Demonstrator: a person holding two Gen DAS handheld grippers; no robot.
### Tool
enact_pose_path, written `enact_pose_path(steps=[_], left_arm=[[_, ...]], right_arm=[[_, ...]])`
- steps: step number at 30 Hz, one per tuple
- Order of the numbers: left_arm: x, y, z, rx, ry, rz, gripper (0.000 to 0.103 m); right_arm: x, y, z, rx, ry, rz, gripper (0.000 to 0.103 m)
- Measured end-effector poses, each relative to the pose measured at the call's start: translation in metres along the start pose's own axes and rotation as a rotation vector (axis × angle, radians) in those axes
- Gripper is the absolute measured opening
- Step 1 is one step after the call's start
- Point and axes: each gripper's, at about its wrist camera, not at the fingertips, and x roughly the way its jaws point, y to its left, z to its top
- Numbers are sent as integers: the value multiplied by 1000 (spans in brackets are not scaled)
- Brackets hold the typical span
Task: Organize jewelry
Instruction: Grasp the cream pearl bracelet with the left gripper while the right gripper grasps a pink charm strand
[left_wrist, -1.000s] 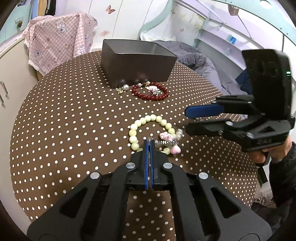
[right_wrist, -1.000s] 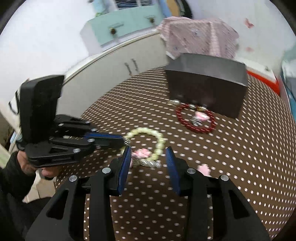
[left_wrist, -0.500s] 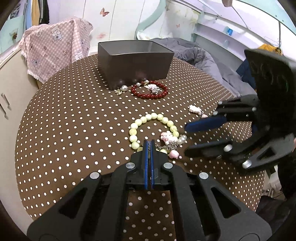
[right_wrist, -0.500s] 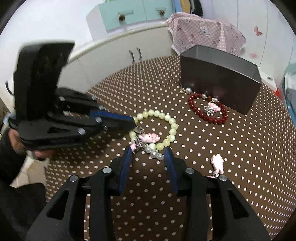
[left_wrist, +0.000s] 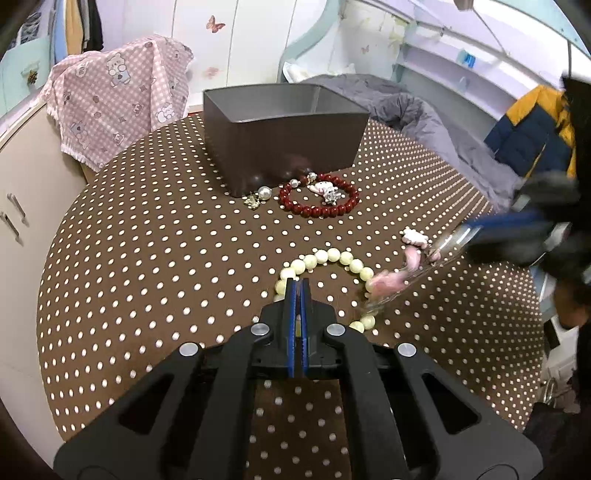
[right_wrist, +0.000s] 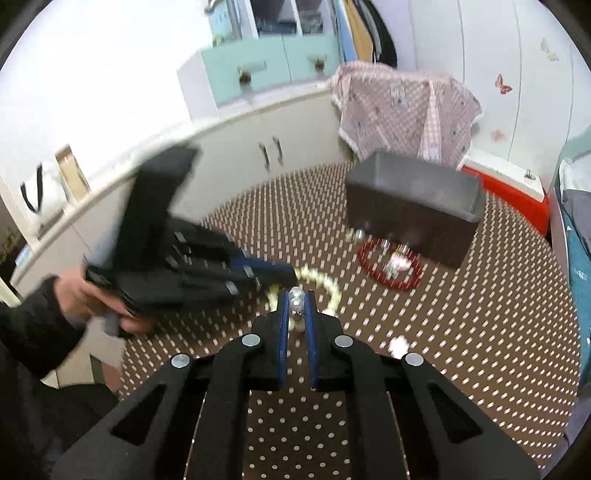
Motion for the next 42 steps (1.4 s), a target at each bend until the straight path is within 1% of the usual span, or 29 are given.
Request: enact_pose_path(steps=[2, 3, 7, 11, 15, 18, 20, 21, 23, 24, 26, 27, 28, 29, 30, 31, 32, 33, 35, 36, 37, 38, 39, 40, 41, 42], left_arm=[[9, -5, 1, 32, 34, 17, 3], [10, -9, 1, 54, 29, 23, 3], [9, -13, 1, 49, 26, -36, 0], [-7, -14, 3, 26, -30, -74, 0], [-33, -10, 17, 1, -104, -109, 0], [-53, -14, 30, 13, -158, -125, 0], [-61, -17, 38, 36, -176, -105, 0], [-61, -18, 41, 45, -174, -87, 0], [-54, -12, 44, 44, -145, -81, 1], [-49, -12, 41, 43, -133, -54, 1], [-37, -8, 33, 28, -96, -31, 2], [-28, -6, 26, 14, -65, -11, 2], [-21, -1, 21, 4, -43, 16, 14], [-17, 1, 16, -2, -30, 42, 52], [-15, 3, 11, -10, -41, 78, 74], [-17, 5, 9, -16, -65, 101, 88], [-16, 8, 6, -28, -72, 101, 88], [-11, 10, 5, -39, -53, 88, 88], [-5, 11, 2, -33, -41, 108, 87], [2, 11, 0, -22, -15, 122, 87], [8, 11, -1, -16, 7, 128, 77], [14, 12, -3, -10, 32, 125, 63], [15, 9, -4, 15, 25, 145, 61], [15, 7, -3, 23, 30, 145, 51], [14, 7, -2, 25, 30, 141, 33], [12, 11, 0, 8, 34, 128, 26]], right_arm=[[-13, -4, 5, 4, -30, -11, 7], [-17, -5, 8, 9, -42, -13, 7], [-33, -15, 22, 42, -100, -2, 7], [-42, -25, 35, 57, -138, -16, 7], [-50, -30, 49, 45, -178, -30, 7], [-56, -34, 65, 30, -215, -36, 7], [-59, -38, 76, 27, -237, -42, 7], [-59, -40, 80, 28, -247, -44, 7], [-60, -42, 85, 35, -265, -41, 7], [-61, -42, 86, 34, -269, -39, 7], [-59, -41, 84, 31, -266, -35, 7], [-57, -41, 81, 34, -257, -32, 7], [-55, -42, 79, 39, -248, -34, 7], [-49, -45, 75, 51, -226, -40, 7], [-43, -48, 70, 63, -205, -47, 7], [-37, -52, 64, 81, -181, -53, 7], [-32, -55, 58, 96, -157, -55, 7], [-27, -58, 53, 108, -135, -62, 8], [-14, -62, 40, 126, -85, -82, 10], [-5, -64, 33, 129, -52, -93, 11], [0, -64, 29, 127, -31, -103, 11], [9, -63, 22, 120, 6, -115, 12], [18, -62, 18, 111, 39, -117, 17], [23, -60, 15, 102, 61, -119, 20], [31, -58, 11, 86, 85, -127, 22], [37, -56, 9, 76, 101, -128, 26]])
